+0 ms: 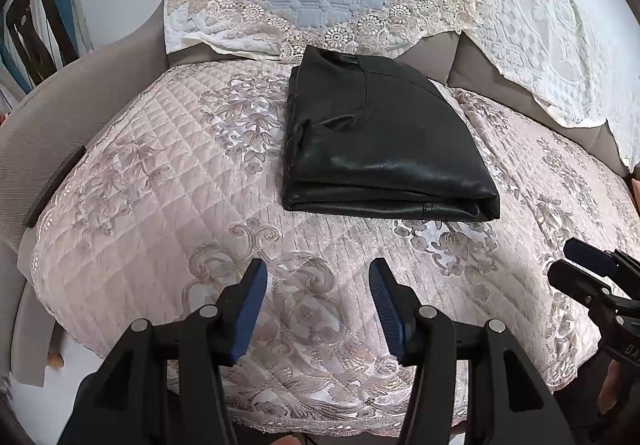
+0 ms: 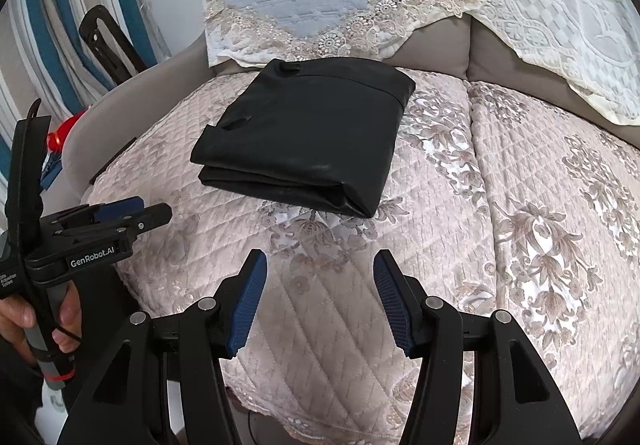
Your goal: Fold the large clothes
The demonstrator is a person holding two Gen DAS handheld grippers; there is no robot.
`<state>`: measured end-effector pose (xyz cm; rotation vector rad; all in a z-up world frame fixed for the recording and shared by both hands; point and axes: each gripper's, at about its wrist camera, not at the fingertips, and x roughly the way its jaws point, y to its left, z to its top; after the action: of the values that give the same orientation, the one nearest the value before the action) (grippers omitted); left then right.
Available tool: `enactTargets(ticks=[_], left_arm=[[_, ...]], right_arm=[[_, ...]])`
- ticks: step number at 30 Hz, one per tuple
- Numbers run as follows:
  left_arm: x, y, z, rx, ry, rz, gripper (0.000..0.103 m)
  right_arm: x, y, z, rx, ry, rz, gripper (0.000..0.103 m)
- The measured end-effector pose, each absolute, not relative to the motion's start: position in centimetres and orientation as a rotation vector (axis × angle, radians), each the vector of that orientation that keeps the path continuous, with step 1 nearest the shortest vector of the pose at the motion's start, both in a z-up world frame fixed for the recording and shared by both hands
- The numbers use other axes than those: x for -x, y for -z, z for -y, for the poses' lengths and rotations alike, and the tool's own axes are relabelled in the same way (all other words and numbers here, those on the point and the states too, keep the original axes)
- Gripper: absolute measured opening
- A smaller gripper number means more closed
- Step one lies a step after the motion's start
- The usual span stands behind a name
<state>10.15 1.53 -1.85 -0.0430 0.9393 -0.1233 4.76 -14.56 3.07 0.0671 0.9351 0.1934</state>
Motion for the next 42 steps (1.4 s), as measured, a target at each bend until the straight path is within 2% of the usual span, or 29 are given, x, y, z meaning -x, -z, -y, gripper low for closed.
enactTargets(ticks=[42], left_arm=[[-10.17, 1.96, -0.82, 0.0, 0.09, -0.933, 0.056]], right_arm=[[-5.12, -3.1, 14.4, -0.05, -0.219, -0.933, 0.057]])
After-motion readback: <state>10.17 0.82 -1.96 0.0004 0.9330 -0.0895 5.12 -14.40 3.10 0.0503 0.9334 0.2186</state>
